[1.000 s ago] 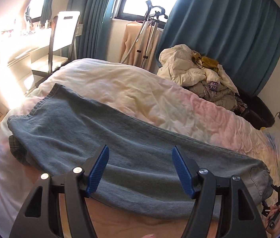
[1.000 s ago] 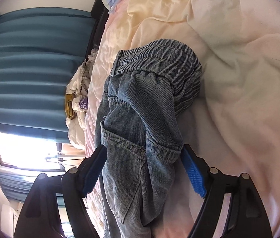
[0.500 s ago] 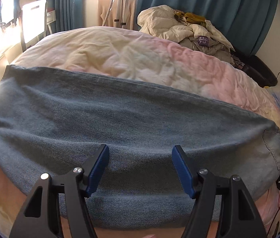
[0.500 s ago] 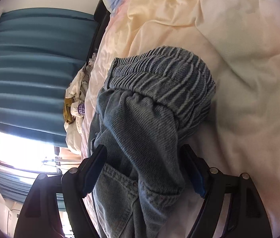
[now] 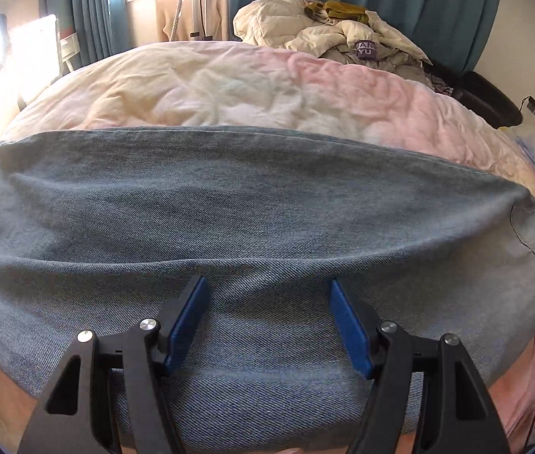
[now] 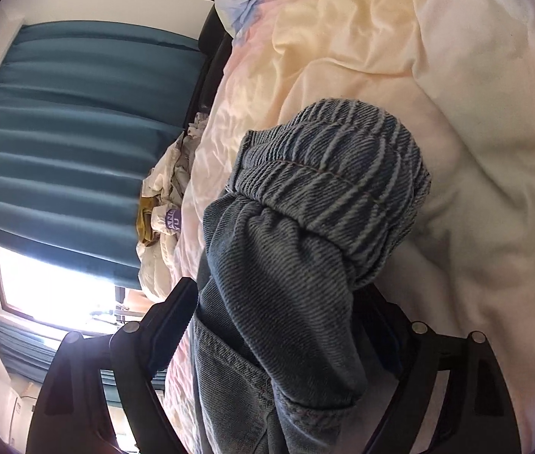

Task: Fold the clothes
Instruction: 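Grasp the ribbed waistband with the right gripper, then lift the waistband with the right gripper high above the duvet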

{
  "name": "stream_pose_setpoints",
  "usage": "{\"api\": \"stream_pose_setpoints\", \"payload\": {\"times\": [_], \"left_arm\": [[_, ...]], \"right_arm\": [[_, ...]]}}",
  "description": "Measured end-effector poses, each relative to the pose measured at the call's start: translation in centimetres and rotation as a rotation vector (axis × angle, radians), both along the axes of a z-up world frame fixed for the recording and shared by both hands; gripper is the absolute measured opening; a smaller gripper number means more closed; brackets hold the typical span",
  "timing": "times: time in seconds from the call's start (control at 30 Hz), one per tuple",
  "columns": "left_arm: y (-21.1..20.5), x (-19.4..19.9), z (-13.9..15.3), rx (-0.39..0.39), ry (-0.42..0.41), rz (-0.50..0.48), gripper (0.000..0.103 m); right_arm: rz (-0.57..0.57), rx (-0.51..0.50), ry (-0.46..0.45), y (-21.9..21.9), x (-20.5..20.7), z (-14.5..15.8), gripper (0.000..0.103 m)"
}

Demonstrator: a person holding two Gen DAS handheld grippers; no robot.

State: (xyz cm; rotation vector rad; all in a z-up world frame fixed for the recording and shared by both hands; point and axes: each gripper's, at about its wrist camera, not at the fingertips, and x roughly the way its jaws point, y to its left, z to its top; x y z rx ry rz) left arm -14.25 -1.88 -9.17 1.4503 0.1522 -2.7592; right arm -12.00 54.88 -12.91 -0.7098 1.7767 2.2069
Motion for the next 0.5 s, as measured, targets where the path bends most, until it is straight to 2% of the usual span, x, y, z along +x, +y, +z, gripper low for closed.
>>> {"api": "stream_pose_setpoints", "payload": {"times": [0.07,0.13,0.2,0.27,0.4,0.5], "left_arm": [[-0.1,0.0,0.0,0.001,-0.001,-0.001,0.068],[-0.1,0.1,0.1,0.005,-0.001,-0.003,0.068],[-0.3,0.2,0.2,0.013,-0.001,-0.004,0.068],[-0.5,0.3,0.3,0.02,0.0,-0.002,0.068],[-0.4,0.6,0.2,0.011,-0.001,-0.003,0.068],[-0.1,0.8,0.1,-0.012,-0.001,-0.007,0.068]], "right_arm": [[0.013,0.009,0.007,-0.1,0.0,0.4,0.086],[0.039,0.035,-0.052,-0.3,-0.5,0.3,0.086],[0.054,0.006,-0.126,-0.5,-0.6,-1.1,0.086],[0.036,-0.052,-0.112,-0.5,-0.2,-2.2,0.085],[0.061,-0.033,-0.112,-0.4,-0.3,-1.5,0.085],[0.045,-0.06,-0.039,-0.6,0.0,-1.0,0.085]]}}
